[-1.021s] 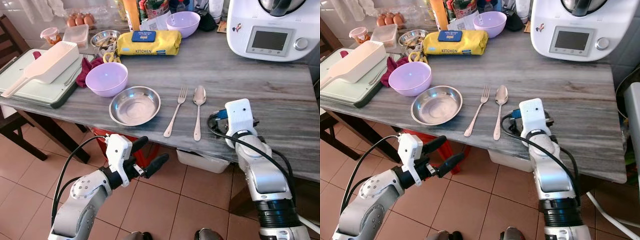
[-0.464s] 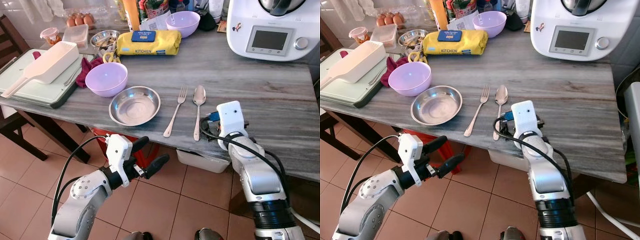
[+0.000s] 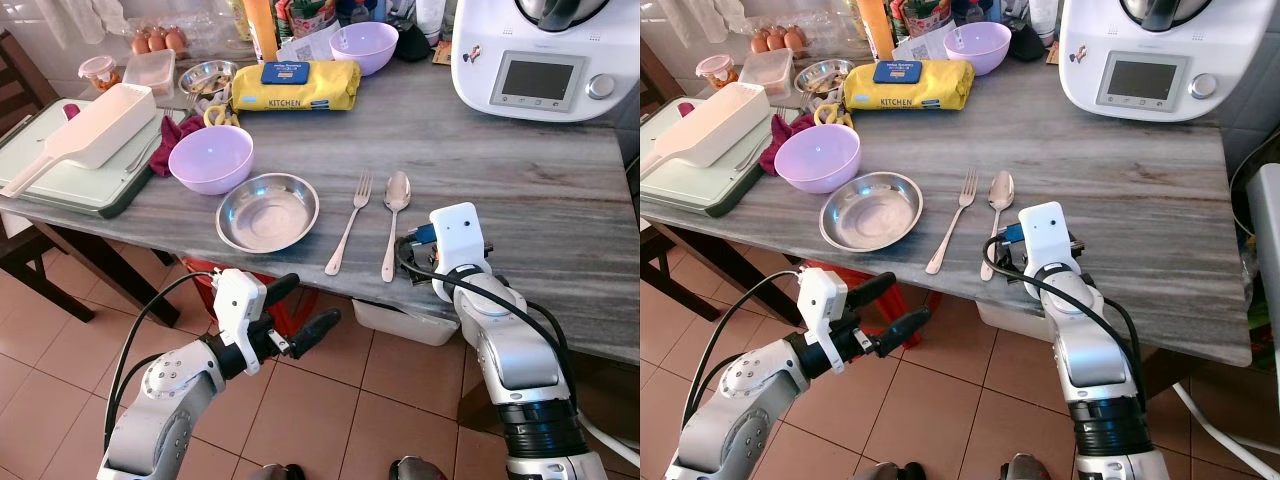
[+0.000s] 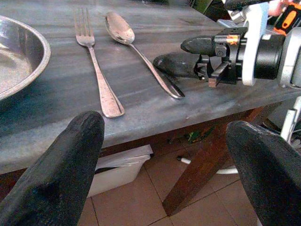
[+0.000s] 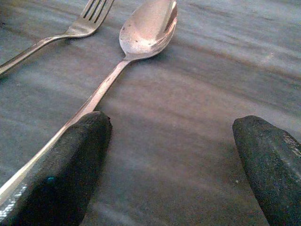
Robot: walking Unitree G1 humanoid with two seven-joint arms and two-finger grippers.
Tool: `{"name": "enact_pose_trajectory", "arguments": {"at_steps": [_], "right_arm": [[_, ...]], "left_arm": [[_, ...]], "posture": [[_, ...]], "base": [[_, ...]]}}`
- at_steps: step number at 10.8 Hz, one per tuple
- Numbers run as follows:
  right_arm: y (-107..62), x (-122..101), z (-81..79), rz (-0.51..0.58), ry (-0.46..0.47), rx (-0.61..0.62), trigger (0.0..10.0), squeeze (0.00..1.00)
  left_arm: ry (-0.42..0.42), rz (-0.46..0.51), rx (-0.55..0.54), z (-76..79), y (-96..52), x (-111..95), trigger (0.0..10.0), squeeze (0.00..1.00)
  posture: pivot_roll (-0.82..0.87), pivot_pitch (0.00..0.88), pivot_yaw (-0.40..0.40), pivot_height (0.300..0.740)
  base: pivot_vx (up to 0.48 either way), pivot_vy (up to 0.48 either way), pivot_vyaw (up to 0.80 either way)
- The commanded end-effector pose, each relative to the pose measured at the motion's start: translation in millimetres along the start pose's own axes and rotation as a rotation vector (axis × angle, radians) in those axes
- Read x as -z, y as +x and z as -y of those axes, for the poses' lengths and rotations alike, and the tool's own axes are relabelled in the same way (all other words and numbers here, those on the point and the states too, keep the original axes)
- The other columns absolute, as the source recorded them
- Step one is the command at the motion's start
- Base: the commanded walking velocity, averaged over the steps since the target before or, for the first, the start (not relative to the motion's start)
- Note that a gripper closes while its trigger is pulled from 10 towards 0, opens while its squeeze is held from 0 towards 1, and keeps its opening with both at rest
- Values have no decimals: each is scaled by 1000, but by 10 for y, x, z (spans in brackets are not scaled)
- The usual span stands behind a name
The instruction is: Setting the table
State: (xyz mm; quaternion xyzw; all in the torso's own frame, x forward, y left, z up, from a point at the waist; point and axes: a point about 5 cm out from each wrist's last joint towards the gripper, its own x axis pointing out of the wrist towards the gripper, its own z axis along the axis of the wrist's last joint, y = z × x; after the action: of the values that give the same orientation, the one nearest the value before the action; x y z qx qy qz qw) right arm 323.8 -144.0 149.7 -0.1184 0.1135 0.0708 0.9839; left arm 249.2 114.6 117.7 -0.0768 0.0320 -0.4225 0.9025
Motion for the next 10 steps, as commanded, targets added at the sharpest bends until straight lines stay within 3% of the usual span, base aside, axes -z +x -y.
{"name": "enact_pose_trajectory", "arguments": {"at_steps": [1, 7, 10], "right_arm": [[-8, -41, -114, 12, 1, -58, 10000, 0], [-5, -57, -183, 17, -8, -101, 10000, 0], [-83, -159, -45, 92, -36, -44, 10000, 0]], "left_arm": [[17, -15, -11, -17, -22, 7, 10000, 0], [21, -17, -11, -22, -22, 17, 10000, 0], [25, -15, -14, -30, -15, 15, 10000, 0]], "posture": [[-76, 162, 137, 740], [-75, 155, 136, 740], [-76, 147, 135, 740]], "base": [[0, 0, 0], [0, 0, 0], [0, 0, 0]]}}
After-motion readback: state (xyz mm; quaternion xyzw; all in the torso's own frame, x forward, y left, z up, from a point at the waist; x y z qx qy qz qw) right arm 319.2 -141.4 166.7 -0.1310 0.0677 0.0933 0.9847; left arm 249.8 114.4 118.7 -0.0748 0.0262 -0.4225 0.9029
